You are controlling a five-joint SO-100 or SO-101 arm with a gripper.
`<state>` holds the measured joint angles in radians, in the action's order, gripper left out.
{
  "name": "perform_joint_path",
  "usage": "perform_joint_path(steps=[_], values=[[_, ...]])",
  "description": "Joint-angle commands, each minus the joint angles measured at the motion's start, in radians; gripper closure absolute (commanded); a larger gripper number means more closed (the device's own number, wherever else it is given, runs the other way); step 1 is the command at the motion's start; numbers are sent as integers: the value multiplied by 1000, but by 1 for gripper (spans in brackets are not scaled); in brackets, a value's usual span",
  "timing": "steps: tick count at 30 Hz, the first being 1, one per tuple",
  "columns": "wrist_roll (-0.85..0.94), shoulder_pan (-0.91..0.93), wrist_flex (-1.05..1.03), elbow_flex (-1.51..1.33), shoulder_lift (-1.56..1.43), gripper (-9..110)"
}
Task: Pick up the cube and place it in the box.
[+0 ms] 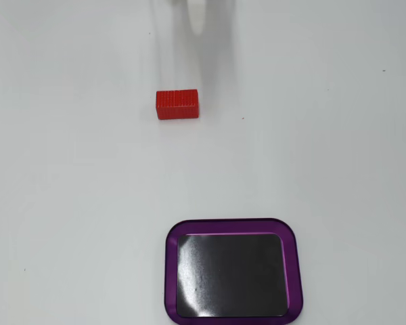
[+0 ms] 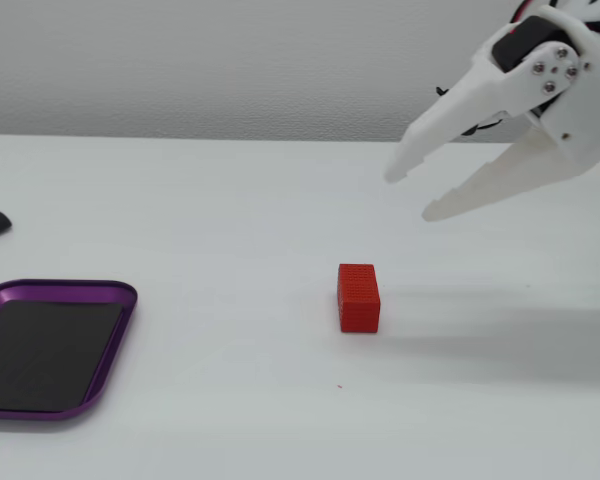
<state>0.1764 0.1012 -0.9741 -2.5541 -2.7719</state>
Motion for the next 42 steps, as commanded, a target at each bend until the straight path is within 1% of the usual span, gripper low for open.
perform_joint_path(steps=[1,6,11,15,21,24,28,32,34,37,42], values=[[5,54,-15,216,350,82],[8,104,-158,483,765,73],[29,115,-236,666,1065,71],[31,112,-225,684,1132,71],[32,115,-152,684,1149,71],[32,115,-98,634,1149,71],[32,115,-26,568,1147,76],[32,115,21,534,1147,84],[34,115,21,531,1147,89],[34,115,20,543,1141,102],[31,100,6,604,1083,102]])
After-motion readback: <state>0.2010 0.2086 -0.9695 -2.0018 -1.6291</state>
